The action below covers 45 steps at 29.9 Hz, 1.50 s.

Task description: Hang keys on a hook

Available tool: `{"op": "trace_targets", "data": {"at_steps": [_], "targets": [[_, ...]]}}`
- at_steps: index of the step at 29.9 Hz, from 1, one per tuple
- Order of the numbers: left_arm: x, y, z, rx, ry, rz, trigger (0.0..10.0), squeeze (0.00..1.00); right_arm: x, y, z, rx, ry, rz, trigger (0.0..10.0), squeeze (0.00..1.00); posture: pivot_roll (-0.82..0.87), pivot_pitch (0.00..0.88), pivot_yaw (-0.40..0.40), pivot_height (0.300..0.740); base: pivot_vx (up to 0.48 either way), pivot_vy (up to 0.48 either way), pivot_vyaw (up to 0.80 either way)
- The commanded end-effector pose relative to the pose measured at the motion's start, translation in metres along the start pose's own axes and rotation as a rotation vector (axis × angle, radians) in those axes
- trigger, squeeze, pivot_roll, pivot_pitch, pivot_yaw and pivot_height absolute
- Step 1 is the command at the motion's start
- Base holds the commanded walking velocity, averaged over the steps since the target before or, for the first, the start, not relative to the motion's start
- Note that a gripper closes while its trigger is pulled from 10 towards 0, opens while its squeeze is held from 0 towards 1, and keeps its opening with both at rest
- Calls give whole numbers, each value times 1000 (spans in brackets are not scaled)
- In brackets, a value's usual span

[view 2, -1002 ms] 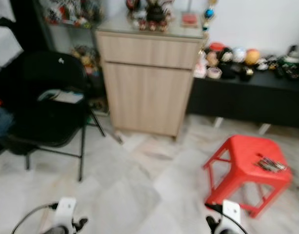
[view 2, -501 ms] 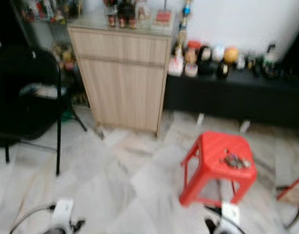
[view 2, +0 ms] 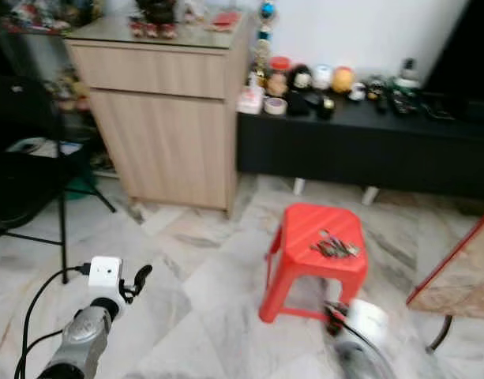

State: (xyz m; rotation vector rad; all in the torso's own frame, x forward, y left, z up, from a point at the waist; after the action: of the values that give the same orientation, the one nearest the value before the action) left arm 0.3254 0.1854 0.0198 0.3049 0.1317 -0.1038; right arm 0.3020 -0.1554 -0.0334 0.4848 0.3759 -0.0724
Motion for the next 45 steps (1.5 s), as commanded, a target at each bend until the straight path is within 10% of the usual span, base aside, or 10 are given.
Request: {"op": "trace_targets", "data": {"at_steps": [1, 16, 45], "targets": [[-5, 4, 8, 46, -65, -3, 10000, 0, 3, 0, 33, -68, -133, 41, 10000, 0, 58, 0, -71, 740, 0, 0, 0], [-50, 26, 38, -4, -211, 89, 10000, 0, -36, -23, 50, -86, -332, -69, 10000, 0, 53, 0, -82, 740, 0, 0, 0], [-49, 6, 40, -67, -153, 12, 10000, 0, -43, -16, 56, -65, -327, -101, 10000, 0, 28, 0, -78, 740, 182, 0, -123]]}}
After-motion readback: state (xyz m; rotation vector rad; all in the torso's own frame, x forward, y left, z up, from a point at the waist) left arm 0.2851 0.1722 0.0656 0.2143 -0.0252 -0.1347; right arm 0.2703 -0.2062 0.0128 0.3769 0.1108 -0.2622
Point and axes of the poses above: a point about 5 cm out from each wrist's last joint towards the gripper, its own x axis pointing out of the wrist towards the gripper, its own z axis along the axis of the wrist's last joint, y = z × x, the point moved 4 cm from there along x, pointing out of the wrist towards the gripper, and after that the axes turned 13 degrees about x, right-handed, at the moved point
